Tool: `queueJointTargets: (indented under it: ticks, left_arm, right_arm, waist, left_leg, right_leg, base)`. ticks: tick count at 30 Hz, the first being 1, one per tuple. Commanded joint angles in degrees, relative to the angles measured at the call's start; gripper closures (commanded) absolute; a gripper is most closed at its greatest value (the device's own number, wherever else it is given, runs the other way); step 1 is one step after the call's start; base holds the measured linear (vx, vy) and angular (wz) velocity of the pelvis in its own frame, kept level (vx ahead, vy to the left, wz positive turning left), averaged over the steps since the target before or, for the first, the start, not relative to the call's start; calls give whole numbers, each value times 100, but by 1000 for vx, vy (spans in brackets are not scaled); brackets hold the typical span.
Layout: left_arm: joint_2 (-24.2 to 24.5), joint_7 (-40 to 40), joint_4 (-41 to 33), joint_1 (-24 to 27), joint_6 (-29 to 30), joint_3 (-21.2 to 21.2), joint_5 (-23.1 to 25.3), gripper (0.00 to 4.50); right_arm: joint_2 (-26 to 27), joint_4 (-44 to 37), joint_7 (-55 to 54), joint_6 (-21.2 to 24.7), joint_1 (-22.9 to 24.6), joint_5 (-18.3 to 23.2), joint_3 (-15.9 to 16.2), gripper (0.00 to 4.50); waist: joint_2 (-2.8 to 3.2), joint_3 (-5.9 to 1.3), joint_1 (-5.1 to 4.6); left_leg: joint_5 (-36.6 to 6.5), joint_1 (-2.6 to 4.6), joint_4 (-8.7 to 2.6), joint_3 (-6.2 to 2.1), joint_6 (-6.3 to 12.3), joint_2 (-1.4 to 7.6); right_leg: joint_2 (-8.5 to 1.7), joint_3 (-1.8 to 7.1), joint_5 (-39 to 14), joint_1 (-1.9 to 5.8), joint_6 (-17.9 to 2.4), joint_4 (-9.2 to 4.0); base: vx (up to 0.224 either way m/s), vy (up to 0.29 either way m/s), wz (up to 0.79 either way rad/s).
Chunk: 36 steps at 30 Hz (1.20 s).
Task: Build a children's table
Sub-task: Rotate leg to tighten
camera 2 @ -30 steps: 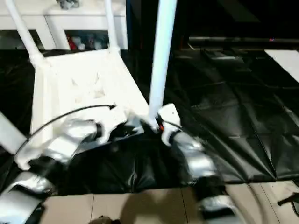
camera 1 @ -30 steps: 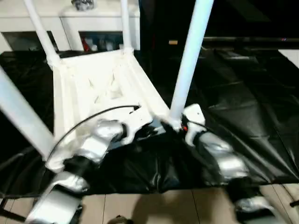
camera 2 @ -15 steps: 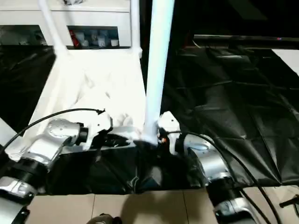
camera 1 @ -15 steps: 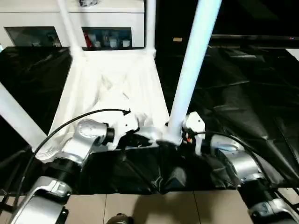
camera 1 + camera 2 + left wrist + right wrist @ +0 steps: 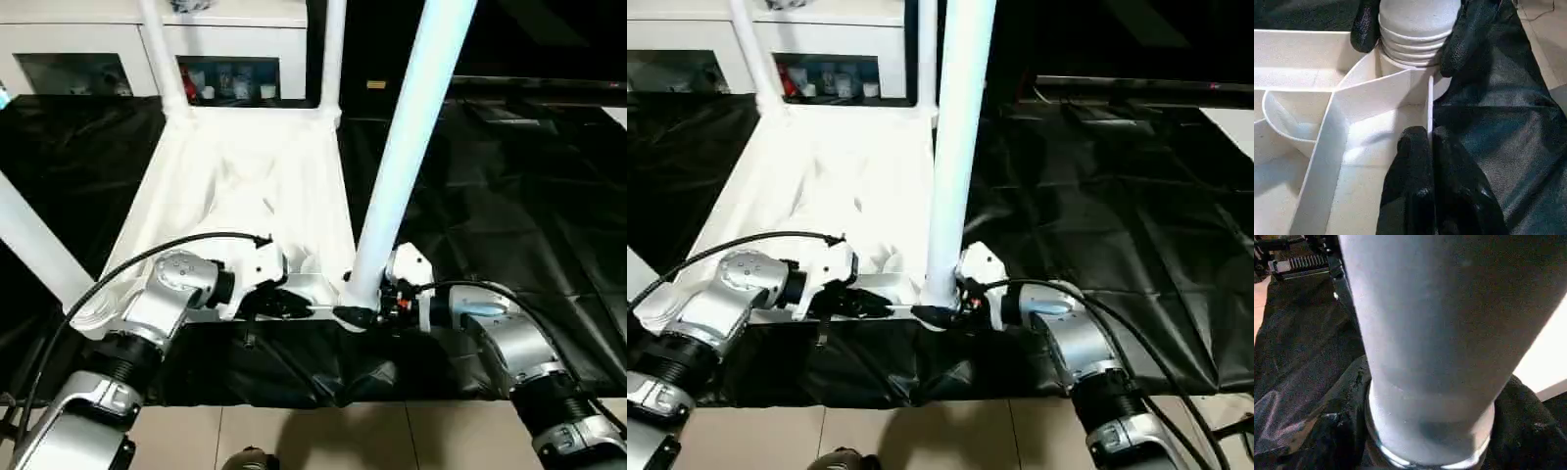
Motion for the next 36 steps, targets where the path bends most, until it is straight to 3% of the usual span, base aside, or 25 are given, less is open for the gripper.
queueJointTargets:
  ticks: [1, 4, 7, 8, 10, 11, 16, 18, 21, 23, 27, 30, 33, 36]
  left_arm:
    - [-16, 153, 106, 2, -37, -103, 105, 450]
    - [-158, 661, 249, -90, 5, -36, 228, 450]
    - [-466, 1405, 460, -287, 188, 127, 309, 450]
    - [-678, 1781, 536, -408, 298, 181, 353, 450]
    - [-823, 2059, 589, -491, 351, 185, 424, 450]
    - [-914, 2202, 604, -532, 395, 177, 458, 450]
    - [-1272, 2720, 640, -645, 546, 85, 629, 450]
    - [-1375, 2778, 637, -641, 535, 57, 644, 450]
    - [-1437, 2740, 602, -607, 519, 51, 621, 450]
    - [-1358, 2520, 540, -538, 349, 35, 557, 450]
    - [-1141, 1969, 384, -381, 158, -16, 420, 450]
    - [-1068, 1814, 350, -342, 155, -28, 424, 450]
    - [-766, 1063, 208, -209, -28, -40, 243, 450]
    - [-623, 678, 113, -162, 4, -42, 124, 450]
  right_arm:
    - [40, 33, 35, 6, -6, -108, 132, 173]
    - [214, 118, -418, 1, 21, -210, 79, 175]
    - [607, 449, -1489, 11, -55, -420, -113, 176]
    - [942, 672, -2237, 124, -125, -474, -283, 176]
    - [1201, 781, -2679, 281, -168, -443, -398, 176]
    - [1361, 840, -2931, 342, -201, -443, -437, 176]
    - [1938, 1047, -3652, 338, -340, -634, -369, 176]
    - [2068, 1046, -3625, 183, -350, -716, -282, 120]
    - [2111, 943, -3459, 155, -333, -641, -282, 100]
    - [1939, 775, -3123, 153, -290, -595, -218, 61]
    - [1492, 521, -2378, 96, -197, -469, -124, 57]
    - [1360, 439, -2108, 88, -156, -423, -126, 57]
    - [792, 63, -1044, 218, -11, -151, -104, 57]
    - [525, -67, -586, 254, 30, -99, -70, 57]
  waist:
    - [-52, -385, -10]
    - [-51, -376, -22]
    - [-64, -348, -41]
    - [-67, -325, -72]
    - [-77, -315, -117]
    - [-52, -316, -158]
    - [-37, -312, -186]
    - [-40, -317, -185]
    - [-42, -319, -180]
    - [-39, -324, -169]
    - [-48, -341, -150]
    - [-59, -361, -148]
    - [-54, -373, -96]
    - [-35, -368, -87]
  left_leg:
    - [-774, 235, -440, -320, 207, 689]
    - [-812, 228, -443, -320, 197, 687]
    - [-1078, 246, -466, -332, 29, 679]
    - [-1462, 260, -499, -369, -246, 678]
    - [-1765, 263, -538, -414, -448, 692]
    - [-1868, 263, -551, -424, -517, 692]
    - [-1973, 274, -569, -425, -593, 677]
    - [-1930, 274, -569, -412, -549, 675]
    - [-1832, 267, -561, -402, -482, 670]
    - [-1771, 269, -563, -396, -409, 675]
    - [-1547, 245, -543, -382, -257, 677]
    - [-1144, 233, -505, -357, -54, 661]
    - [-945, 227, -469, -346, 190, 680]
    - [-931, 249, -476, -327, 220, 694]
  right_leg:
    - [-555, 310, 29, 149, -1706, -279]
    - [-559, 318, -27, 140, -1710, -289]
    - [-582, 342, -472, 108, -1675, -356]
    - [-613, 355, -1123, 103, -1569, -423]
    - [-624, 356, -1560, 96, -1405, -461]
    - [-610, 362, -1591, 86, -1340, -462]
    - [-595, 374, -1518, 59, -1210, -493]
    - [-587, 382, -1345, 62, -1206, -489]
    - [-587, 381, -1191, 73, -1245, -480]
    - [-573, 376, -1057, 85, -1258, -468]
    - [-572, 370, -681, 130, -1314, -431]
    - [-566, 357, -211, 148, -1475, -376]
    - [-552, 333, 27, 190, -1529, -346]
    - [-519, 310, 11, 154, -1627, -325]
  base:
    - [0, 0, 0]
    - [0, 0, 0]
    - [0, 0, 0]
    - [0, 0, 0]
    - [0, 0, 0]
    - [0, 0, 0]
    - [0, 0, 0]
    - [0, 0, 0]
    - [0, 0, 0]
    - [0, 0, 0]
    - [0, 0, 0]
    - [0, 0, 0]
    - [0, 0, 0]
    - [0, 0, 0]
